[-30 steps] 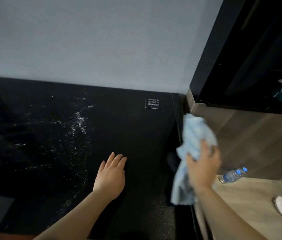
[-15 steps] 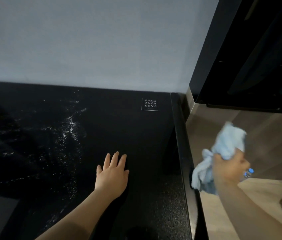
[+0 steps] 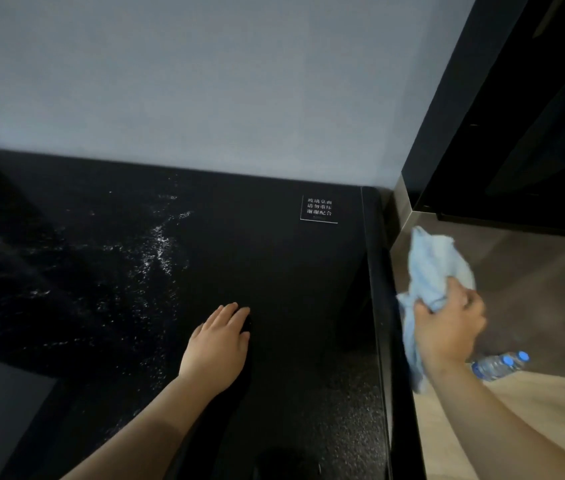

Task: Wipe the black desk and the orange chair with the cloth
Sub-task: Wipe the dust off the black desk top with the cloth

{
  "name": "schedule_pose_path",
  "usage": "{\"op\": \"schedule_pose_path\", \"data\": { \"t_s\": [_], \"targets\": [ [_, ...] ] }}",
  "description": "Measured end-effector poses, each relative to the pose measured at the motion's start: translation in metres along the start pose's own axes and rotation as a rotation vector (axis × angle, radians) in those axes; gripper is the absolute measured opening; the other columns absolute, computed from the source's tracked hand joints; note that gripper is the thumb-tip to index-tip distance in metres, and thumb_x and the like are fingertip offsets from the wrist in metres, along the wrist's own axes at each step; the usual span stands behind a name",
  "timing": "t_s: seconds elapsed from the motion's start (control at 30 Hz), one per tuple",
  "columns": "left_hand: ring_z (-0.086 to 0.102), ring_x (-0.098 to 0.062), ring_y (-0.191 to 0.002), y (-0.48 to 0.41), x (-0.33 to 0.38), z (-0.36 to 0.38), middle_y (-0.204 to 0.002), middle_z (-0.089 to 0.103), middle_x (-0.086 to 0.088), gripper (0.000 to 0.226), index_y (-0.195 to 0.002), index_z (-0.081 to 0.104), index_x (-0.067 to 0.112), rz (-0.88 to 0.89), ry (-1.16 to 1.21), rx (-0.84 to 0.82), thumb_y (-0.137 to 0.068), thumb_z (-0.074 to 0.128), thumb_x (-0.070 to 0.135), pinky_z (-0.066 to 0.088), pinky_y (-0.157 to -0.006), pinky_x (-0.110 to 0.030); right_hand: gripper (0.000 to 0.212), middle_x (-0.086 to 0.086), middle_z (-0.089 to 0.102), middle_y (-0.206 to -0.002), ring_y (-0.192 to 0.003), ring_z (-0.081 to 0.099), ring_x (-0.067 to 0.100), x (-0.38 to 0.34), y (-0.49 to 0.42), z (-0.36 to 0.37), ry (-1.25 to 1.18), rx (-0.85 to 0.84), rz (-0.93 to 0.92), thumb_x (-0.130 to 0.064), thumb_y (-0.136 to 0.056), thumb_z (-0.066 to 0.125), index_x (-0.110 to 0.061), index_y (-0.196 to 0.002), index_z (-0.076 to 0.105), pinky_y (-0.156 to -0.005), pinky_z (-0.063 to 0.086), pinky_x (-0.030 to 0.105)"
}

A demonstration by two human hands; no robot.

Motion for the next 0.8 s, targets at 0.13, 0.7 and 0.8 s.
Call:
{"op": "schedule_pose_path", "data": {
  "t_s": [0.13, 0.7, 0.8],
  "targets": [
    [0.002, -0.012, -0.145, 0.013, -0.032, -0.02, -0.157, 0.015, 0.008, 0.051, -0.148, 0.019, 0.027, -0.045, 0.032, 0.114, -0.1, 0.034, 0.03, 0.013, -0.117, -0.033, 0.054, 0.014, 0.059, -0.119, -0.084, 0.054, 0.042, -0.1, 0.099, 0.041, 0.137, -0.209, -0.768, -0.008, -0.055, 0.081, -0.021, -0.106, 0.068, -0.062, 0.051, 0.044],
    [-0.003, -0.017, -0.146, 0.094, -0.201, -0.053, -0.158, 0.009, 0.006, 0.054, -0.15, 0.013, 0.025, -0.259, 0.034, 0.127, -0.1, 0.033, 0.035, 0.011, -0.118, -0.041, 0.047, -0.003, 0.051, -0.121, -0.111, 0.05, 0.025, -0.213, 0.268, 0.099, -0.023, -0.568, -0.688, -0.028, -0.074, 0.061, -0.028, -0.121, 0.057, -0.077, 0.043, 0.031],
    [-0.006, -0.018, -0.146, 0.104, -0.225, -0.058, -0.159, 0.003, 0.004, 0.06, -0.15, 0.007, 0.026, -0.223, 0.012, 0.07, -0.099, 0.034, 0.042, 0.008, -0.118, -0.043, 0.052, 0.012, 0.056, -0.116, -0.102, 0.053, 0.037, -0.219, 0.227, 0.064, -0.128, -0.313, -0.558, -0.019, -0.072, 0.07, -0.021, -0.122, 0.059, -0.079, 0.046, 0.039]
  ]
}}
Point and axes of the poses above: each hand's wrist, its own y-axis away from the middle knuckle, its own z-axis out of the palm, x = y × z, the point moved 9 cm from there along -y, towards the middle knuckle
